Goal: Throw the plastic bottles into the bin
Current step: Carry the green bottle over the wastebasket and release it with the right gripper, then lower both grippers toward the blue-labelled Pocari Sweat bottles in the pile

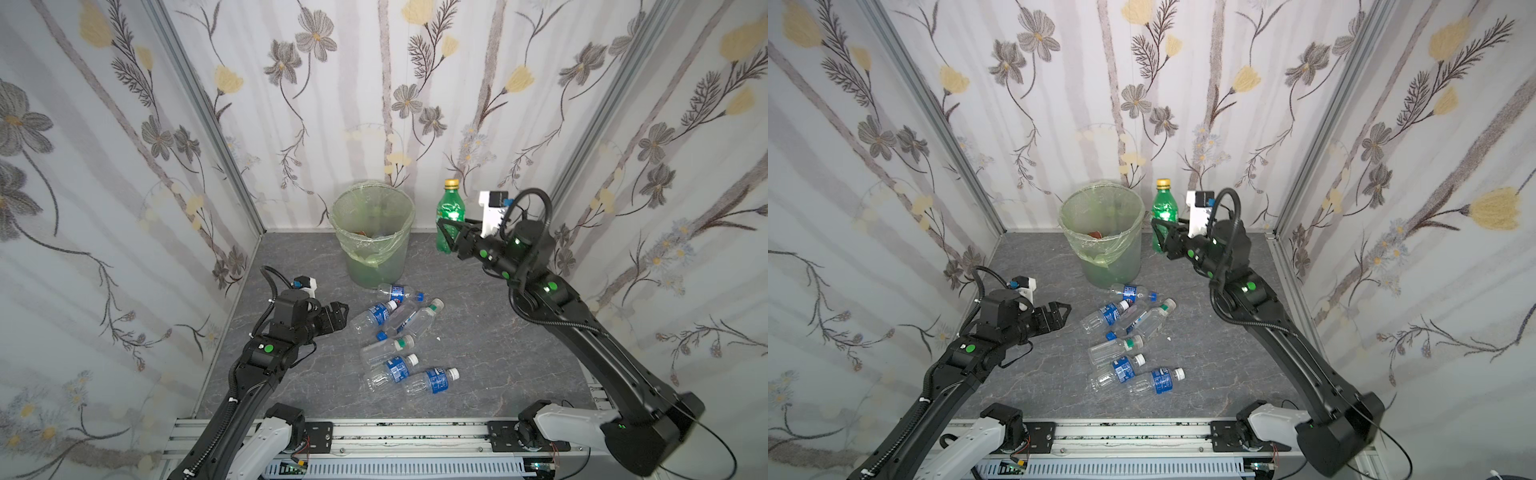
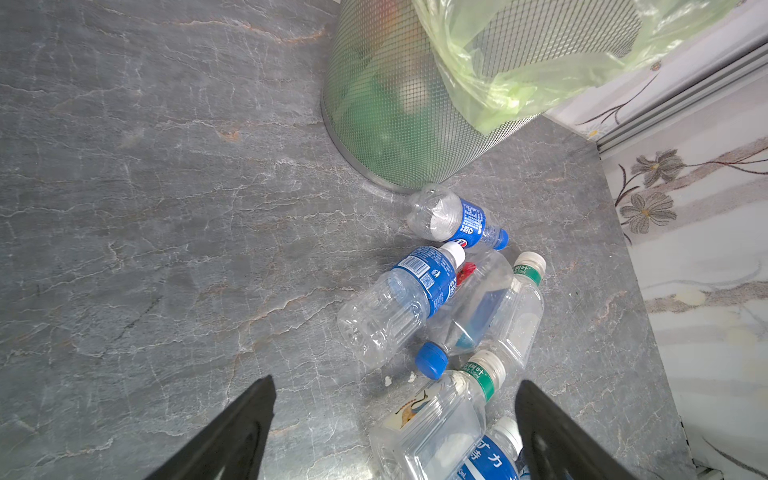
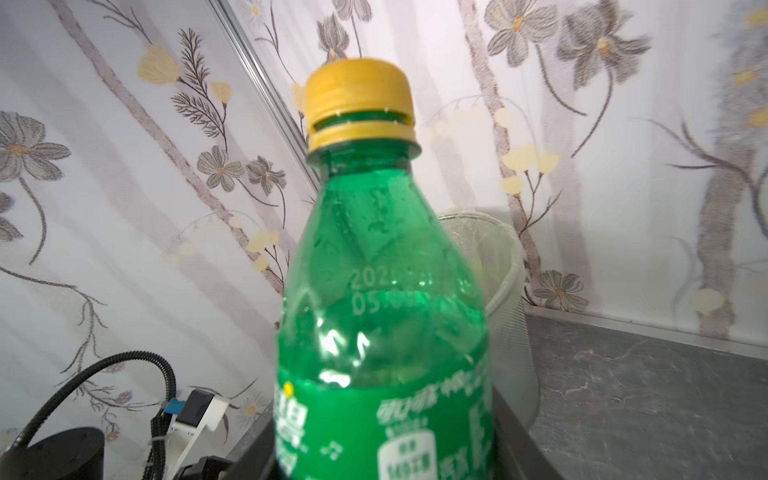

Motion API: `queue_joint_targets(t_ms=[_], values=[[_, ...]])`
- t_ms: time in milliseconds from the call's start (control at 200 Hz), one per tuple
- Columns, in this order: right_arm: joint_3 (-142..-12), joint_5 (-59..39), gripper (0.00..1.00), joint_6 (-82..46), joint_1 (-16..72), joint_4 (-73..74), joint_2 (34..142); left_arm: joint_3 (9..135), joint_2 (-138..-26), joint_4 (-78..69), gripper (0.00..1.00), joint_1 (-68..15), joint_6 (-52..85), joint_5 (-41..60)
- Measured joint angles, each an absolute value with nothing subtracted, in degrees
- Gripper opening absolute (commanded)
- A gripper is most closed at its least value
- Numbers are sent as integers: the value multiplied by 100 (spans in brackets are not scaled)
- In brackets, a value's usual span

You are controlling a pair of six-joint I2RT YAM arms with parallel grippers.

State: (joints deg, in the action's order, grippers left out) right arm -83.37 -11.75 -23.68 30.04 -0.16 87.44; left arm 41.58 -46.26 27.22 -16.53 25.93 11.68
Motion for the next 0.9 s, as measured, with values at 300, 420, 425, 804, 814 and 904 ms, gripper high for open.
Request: queue_joint_targets(t_ms=[300, 420, 425, 804, 814, 904], values=[[-13190, -1640, 87, -2051, 3046, -2523, 12414, 4049, -4335, 2679, 99, -1662, 2720, 1492], [-12381, -1673, 88, -1872, 3037, -2965, 11924, 4051, -4357, 2679, 98, -1686, 2720, 1664], [-12278, -1675, 88, -1868, 3037, -2954, 11858, 4051, -4357, 2679, 98, -1688, 2720, 1669], [-5651, -1347, 92, -2298, 2943, -1957, 7531, 4292, -4893, 2633, 94, -3059, 2519, 1949], [-5513, -1315, 92, -2322, 2930, -1962, 7448, 4292, -4925, 2630, 94, -3124, 2517, 1946], [-4604, -1247, 91, -2591, 2775, -1957, 6792, 4292, -5251, 2630, 94, -3671, 2499, 1750]])
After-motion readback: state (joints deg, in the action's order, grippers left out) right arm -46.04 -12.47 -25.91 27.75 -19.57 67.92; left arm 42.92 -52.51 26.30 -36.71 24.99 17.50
